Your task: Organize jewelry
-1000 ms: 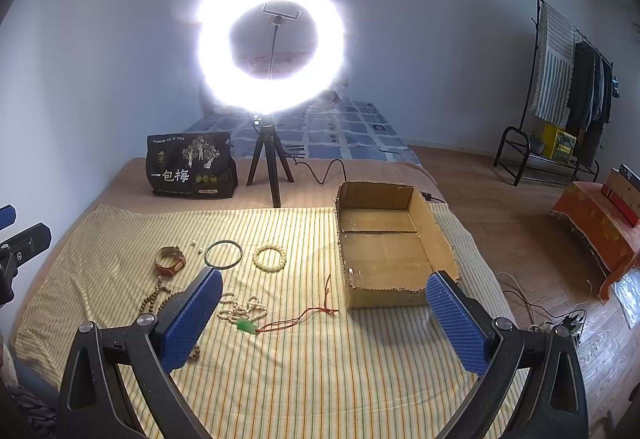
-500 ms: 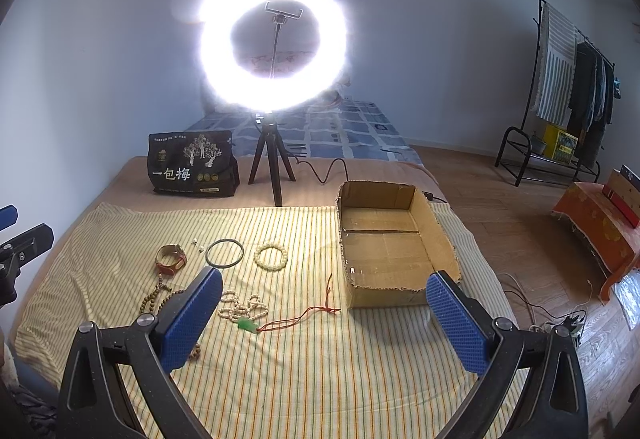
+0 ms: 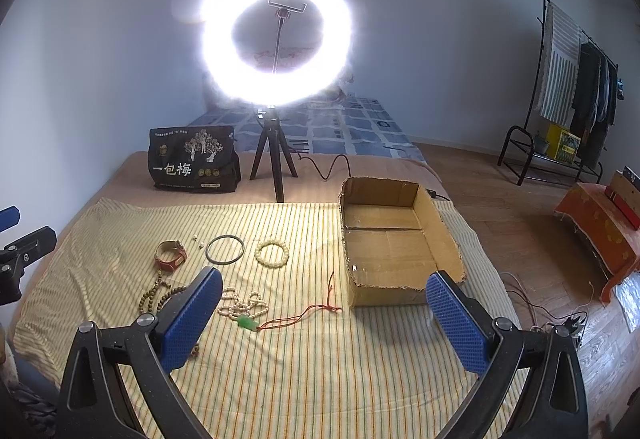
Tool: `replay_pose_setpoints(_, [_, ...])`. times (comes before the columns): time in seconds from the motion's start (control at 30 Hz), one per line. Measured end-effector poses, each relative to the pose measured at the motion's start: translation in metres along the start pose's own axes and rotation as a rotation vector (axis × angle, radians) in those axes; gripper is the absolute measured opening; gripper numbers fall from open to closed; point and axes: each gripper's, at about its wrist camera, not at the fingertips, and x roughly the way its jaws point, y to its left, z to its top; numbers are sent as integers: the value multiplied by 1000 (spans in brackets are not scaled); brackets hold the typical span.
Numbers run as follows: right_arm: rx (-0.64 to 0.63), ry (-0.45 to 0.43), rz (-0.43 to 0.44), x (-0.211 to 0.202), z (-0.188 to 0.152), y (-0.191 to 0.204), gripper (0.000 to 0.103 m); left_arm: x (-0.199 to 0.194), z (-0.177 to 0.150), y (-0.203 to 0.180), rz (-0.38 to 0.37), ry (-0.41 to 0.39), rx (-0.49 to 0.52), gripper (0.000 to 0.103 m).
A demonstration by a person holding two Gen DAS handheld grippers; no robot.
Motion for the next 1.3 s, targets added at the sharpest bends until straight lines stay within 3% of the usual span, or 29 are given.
replay_pose_setpoints(0.2, [28,0,77,14,-9,-11,102,19,0,13,-7,58,10,103])
replay_pose_setpoints(0.33, [4,51,99,30,-11,-11,97,36,0,24,-12,97,16,103])
replay_pose_setpoints(0.5, [-65,77,129,44,-6,1,96,60,3,41,-46,157,-5,103])
replay_pose_setpoints(0.63, [-98,108,150,60,1,12,95,72,3,49,-36,153,0,103])
replay_pose_setpoints(0.73, [-112,135,178,74,6,19,91,85,1,55,-72,179,-22,103])
replay_pose_setpoints(0.93, [-123,218,266,107,6,36,86,123,-14,54,-207,324,-104,84])
replay_pose_setpoints(1.0, [-133,259,300,120,6,42,83,135,-21,51,-236,375,-139,74])
replay_pose_setpoints(1.3, [-166,422,367,172,-9,62,65,176,-53,23,-319,536,-140,57])
